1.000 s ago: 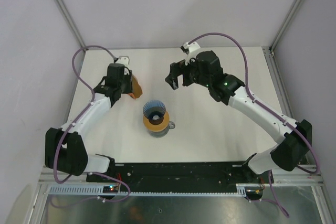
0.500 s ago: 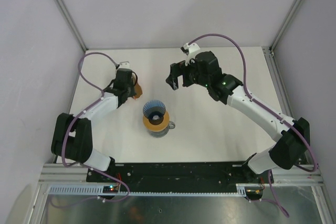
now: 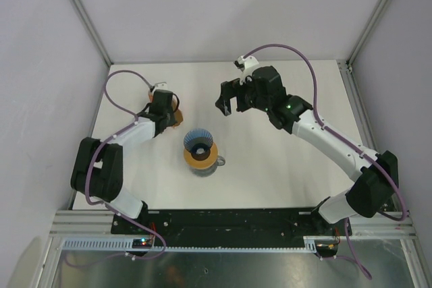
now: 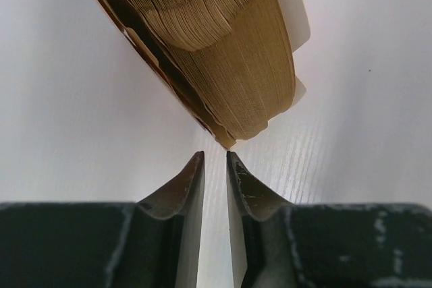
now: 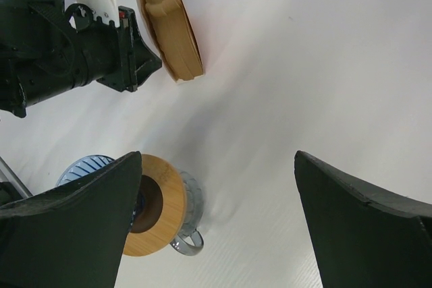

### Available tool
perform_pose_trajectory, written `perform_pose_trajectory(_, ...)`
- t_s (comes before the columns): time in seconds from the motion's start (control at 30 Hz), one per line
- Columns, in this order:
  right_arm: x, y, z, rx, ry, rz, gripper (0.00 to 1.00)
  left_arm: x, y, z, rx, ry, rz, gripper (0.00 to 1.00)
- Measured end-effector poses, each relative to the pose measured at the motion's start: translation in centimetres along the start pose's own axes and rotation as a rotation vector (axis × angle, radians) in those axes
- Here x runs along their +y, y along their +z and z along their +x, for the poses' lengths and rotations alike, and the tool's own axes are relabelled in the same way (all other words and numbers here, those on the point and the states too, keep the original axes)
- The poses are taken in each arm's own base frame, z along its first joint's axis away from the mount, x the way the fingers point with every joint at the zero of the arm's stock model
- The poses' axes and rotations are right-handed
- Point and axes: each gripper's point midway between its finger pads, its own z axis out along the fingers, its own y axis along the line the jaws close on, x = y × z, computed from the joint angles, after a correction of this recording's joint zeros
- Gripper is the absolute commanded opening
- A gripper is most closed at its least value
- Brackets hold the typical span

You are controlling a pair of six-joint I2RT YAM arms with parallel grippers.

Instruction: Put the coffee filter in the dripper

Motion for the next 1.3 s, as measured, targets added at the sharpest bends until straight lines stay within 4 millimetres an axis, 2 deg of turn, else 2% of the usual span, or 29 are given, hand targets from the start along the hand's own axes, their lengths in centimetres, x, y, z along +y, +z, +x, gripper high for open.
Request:
perform_pose_trajectory(0.23,-0.2,0.1,0.5,0.013,0.003,0.0,0.99,0.3,0.7,0.5,0.012,0.002,-0.023,0.21)
perform_pose_trajectory(0.77,0.2,0.0,0.6,0.021,0.006,-0.032,0.99,0.1,0.7,-0.2,-0.016,-0.007,-0.021,0.22)
perform_pose_trajectory(1.1,0.2,0.0,0.6,0.023,0.008,-0.039,0.99,-0.1,0.7,-1.0,-0.035,-0.014,-0.013,0.16)
perform_pose_trajectory(1.3,0.4,0.1,0.8,0.03,0.008,-0.051,0.99,0.1,0.8,-1.1,-0.038,-0.019,-0.016,0.16)
